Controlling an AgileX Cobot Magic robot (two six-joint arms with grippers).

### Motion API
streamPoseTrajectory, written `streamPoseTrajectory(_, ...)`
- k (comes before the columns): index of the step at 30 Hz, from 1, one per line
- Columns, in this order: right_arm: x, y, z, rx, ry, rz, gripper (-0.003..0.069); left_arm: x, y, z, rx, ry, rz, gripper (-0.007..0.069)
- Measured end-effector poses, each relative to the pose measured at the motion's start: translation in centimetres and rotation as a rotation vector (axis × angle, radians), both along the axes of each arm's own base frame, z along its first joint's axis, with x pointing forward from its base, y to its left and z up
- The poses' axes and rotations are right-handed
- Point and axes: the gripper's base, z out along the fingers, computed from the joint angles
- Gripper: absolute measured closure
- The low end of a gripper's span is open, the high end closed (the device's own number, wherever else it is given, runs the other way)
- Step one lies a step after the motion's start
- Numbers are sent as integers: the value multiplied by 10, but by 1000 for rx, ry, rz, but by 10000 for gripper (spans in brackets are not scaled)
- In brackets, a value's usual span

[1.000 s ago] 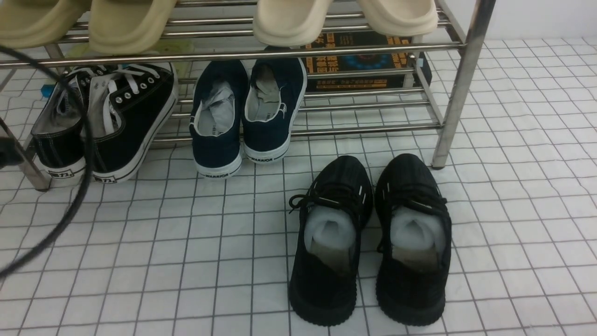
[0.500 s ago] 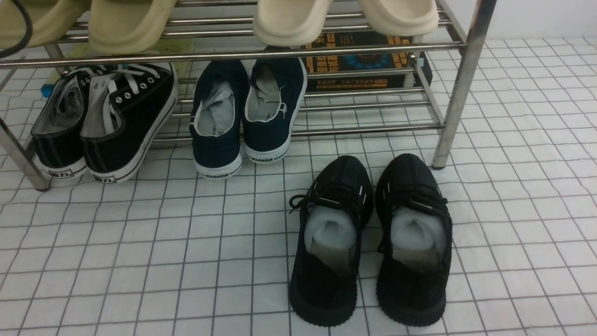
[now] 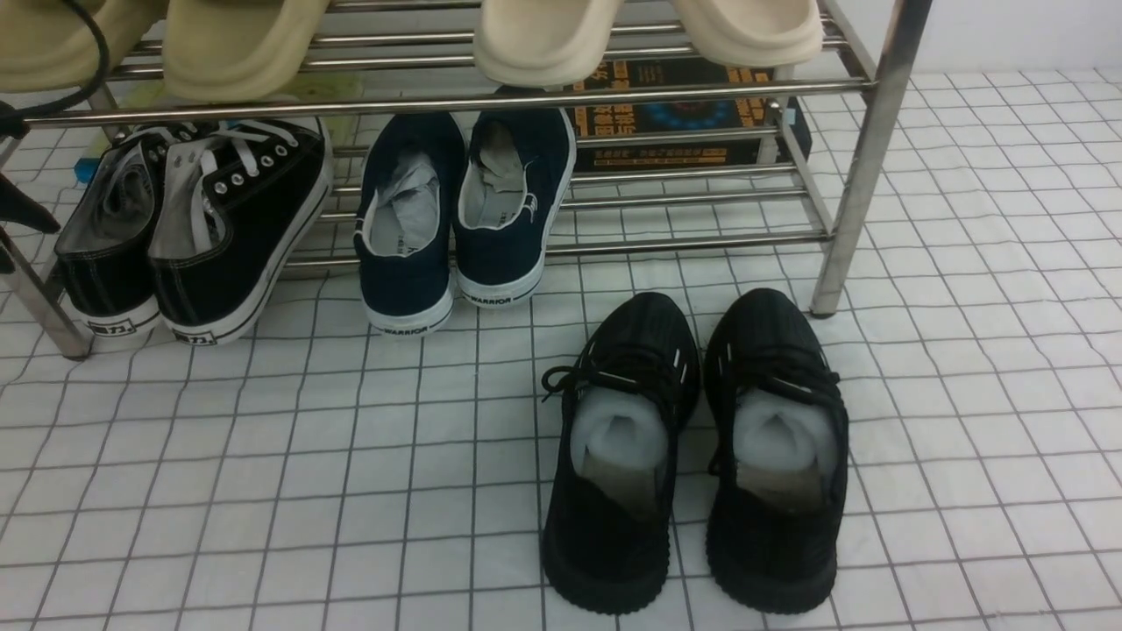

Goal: Take the shoes off the shelf with your hand from the white checkered tablecloth.
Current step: 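Grasp the leftmost shoe on the bottom shelf of the shoe rack with the left gripper, then set the held shoe down on the floor in front of the rack with the left gripper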

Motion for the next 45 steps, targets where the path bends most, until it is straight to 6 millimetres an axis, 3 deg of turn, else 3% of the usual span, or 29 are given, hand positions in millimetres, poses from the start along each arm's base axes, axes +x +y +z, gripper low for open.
streamPoseTrajectory(2, 0, 0, 0, 0, 0, 0, 421, 5, 3, -6, 7, -8, 12, 167)
streamPoseTrajectory(6, 0, 0, 0, 0, 0, 0, 421, 14, 7, -18, 6, 2, 26, 137)
streamPoseTrajectory(17, 0, 0, 0, 0, 0, 0, 421, 32, 14, -49, -40, 17, 70, 166)
streamPoseTrajectory(22, 0, 0, 0, 0, 0, 0, 421, 41, 9, -60, -52, 9, 79, 197)
streamPoseTrajectory(27, 0, 0, 0, 0, 0, 0, 421, 49, -3, -66, -37, 5, 57, 263)
streamPoseTrajectory(31, 0, 0, 0, 0, 0, 0, 421, 48, -7, -70, 52, 54, -24, 443)
streamPoseTrajectory(33, 0, 0, 0, 0, 0, 0, 421, 47, -7, -71, 62, 66, -34, 489)
streamPoseTrajectory(34, 0, 0, 0, 0, 0, 0, 421, 46, -7, -72, 76, 89, -51, 563)
streamPoseTrajectory(38, 0, 0, 0, 0, 0, 0, 421, 43, -13, -69, 67, 107, -71, 601)
streamPoseTrajectory(42, 0, 0, 0, 0, 0, 0, 420, 30, -20, -52, 61, 135, -107, 604)
streamPoseTrajectory(45, 0, 0, 0, 0, 0, 0, 420, 12, -24, -25, 89, 139, -141, 604)
